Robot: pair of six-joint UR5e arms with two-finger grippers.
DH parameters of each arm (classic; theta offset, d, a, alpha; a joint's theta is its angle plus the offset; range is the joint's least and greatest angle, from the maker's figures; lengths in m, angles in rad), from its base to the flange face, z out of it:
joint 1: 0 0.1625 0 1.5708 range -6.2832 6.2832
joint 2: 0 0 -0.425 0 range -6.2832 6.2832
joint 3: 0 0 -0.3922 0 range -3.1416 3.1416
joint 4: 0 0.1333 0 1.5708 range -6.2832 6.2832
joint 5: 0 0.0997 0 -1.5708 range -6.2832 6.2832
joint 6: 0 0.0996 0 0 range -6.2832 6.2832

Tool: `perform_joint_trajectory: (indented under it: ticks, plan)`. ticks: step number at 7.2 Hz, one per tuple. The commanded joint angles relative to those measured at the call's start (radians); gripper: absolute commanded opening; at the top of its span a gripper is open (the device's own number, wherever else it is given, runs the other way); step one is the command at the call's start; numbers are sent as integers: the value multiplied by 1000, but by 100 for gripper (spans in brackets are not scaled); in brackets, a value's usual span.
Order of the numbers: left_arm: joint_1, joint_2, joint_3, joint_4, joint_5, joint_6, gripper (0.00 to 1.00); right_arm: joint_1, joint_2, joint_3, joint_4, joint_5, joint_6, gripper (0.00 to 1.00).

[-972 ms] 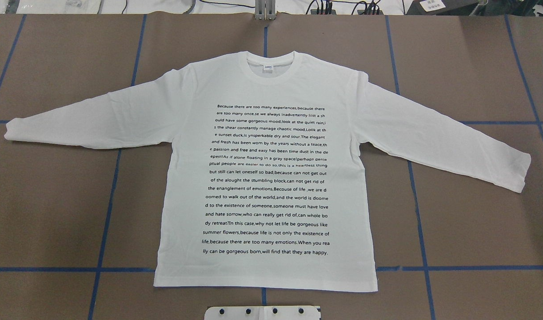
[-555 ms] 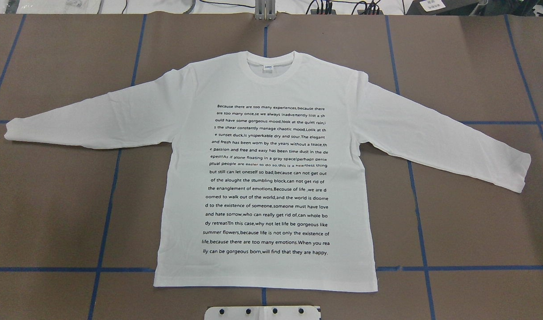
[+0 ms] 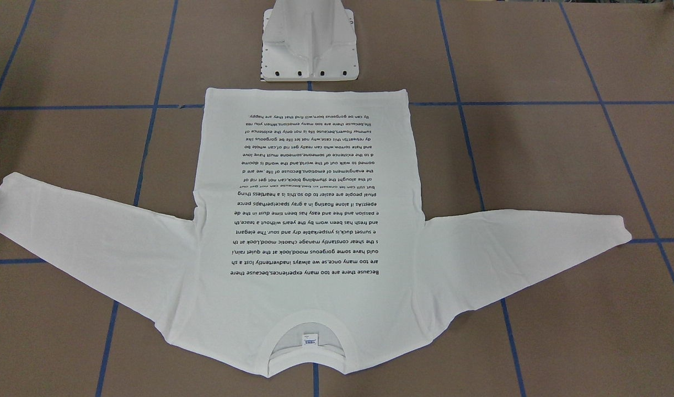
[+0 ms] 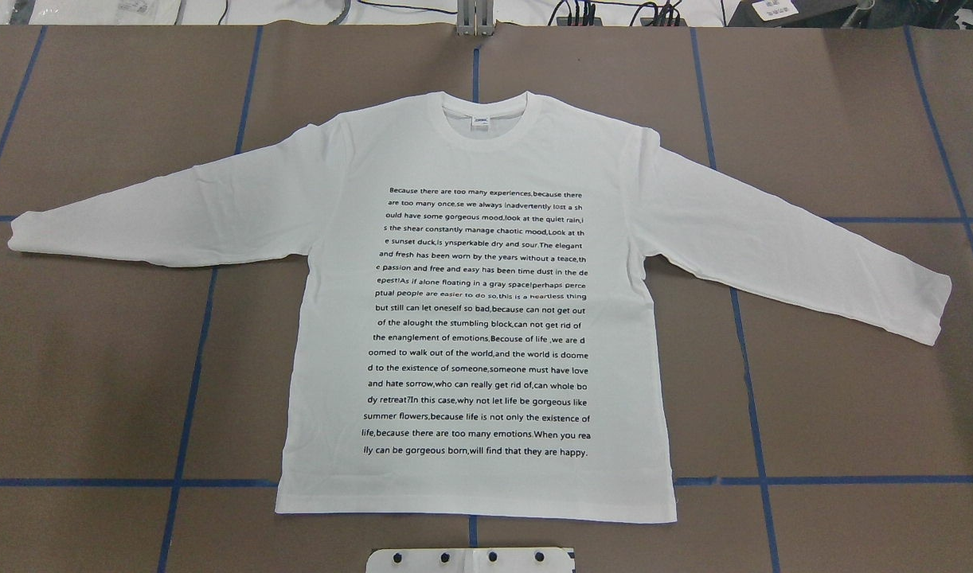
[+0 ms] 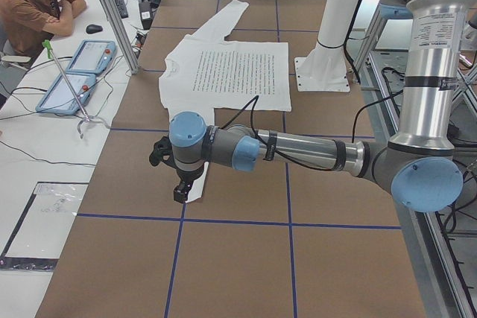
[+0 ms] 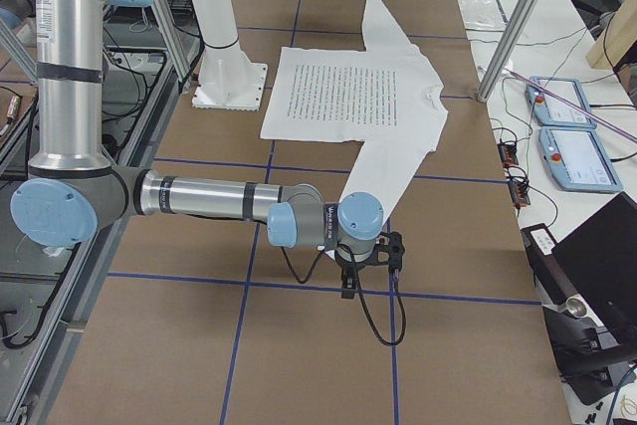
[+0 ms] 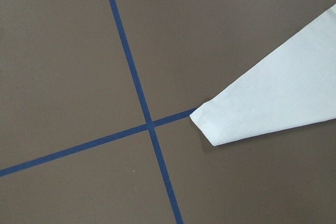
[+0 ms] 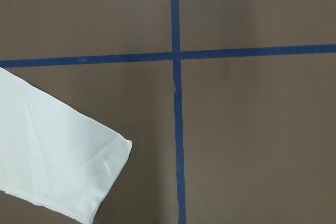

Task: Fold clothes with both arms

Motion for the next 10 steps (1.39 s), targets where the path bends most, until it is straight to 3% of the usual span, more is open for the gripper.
perform_joint_trajectory:
  ticks: [1, 3, 4, 7, 10]
  plan:
    - [2, 9, 14, -95, -3, -26, 100, -135, -5, -71, 254, -77, 164, 100]
    - [1, 13, 40, -111, -3, -84, 100, -264, -5, -170, 547, -129, 364, 100]
    - [1, 14, 44, -111, -3, -84, 100, -351, 7, -172, 601, -194, 499, 100]
    - [1, 14, 47, -111, -4, -86, 100, -381, 10, -174, 591, -202, 517, 98]
    - [1, 13, 48, -111, -6, -86, 100, -383, 6, -192, 589, -202, 511, 83]
